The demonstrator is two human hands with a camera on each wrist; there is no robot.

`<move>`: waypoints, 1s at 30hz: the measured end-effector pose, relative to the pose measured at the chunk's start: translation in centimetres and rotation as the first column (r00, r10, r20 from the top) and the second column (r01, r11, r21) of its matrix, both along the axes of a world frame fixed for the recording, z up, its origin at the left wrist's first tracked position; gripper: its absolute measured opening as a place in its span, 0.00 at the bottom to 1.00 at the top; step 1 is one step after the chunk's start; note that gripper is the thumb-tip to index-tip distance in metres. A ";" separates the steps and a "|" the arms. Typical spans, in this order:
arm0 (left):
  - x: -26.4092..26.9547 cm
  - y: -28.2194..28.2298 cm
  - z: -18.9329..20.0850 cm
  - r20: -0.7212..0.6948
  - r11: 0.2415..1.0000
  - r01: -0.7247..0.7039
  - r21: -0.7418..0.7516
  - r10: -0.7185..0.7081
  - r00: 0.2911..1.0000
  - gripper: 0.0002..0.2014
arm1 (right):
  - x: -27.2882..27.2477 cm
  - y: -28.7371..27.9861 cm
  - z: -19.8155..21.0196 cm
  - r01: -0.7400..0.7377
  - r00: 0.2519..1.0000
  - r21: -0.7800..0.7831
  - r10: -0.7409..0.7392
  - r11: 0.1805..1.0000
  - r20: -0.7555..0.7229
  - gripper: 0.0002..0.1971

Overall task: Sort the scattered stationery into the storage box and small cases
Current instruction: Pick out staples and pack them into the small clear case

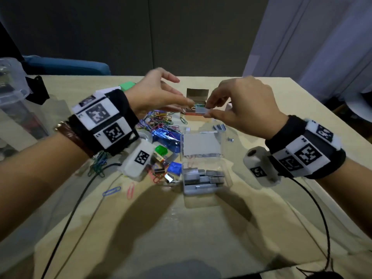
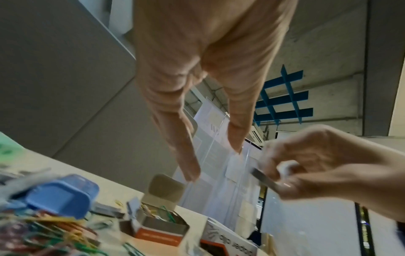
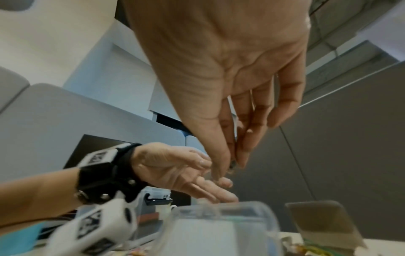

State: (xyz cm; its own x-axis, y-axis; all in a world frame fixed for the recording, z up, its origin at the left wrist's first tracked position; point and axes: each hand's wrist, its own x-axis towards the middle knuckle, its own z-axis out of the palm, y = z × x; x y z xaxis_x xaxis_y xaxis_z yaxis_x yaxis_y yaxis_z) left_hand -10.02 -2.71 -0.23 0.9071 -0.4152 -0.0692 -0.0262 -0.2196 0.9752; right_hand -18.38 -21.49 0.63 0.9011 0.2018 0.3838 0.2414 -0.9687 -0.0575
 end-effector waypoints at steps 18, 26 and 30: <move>-1.8 0.0 -2.2 -0.014 0.717 0.482 0.503 -0.551 0.835 0.11 | -6.5 3.6 -3.6 -0.122 0.896 -0.044 0.091 0.992 -0.436 0.07; -1.7 -0.3 -2.9 -0.037 0.748 0.478 0.461 -0.521 0.853 0.08 | -6.4 4.1 -4.2 -0.070 0.896 -0.007 0.060 0.998 -0.440 0.05; -1.8 -0.3 -3.1 -0.042 0.758 0.475 0.447 -0.513 0.857 0.09 | -6.2 4.2 -4.5 -0.046 0.897 0.026 0.053 0.999 -0.440 0.04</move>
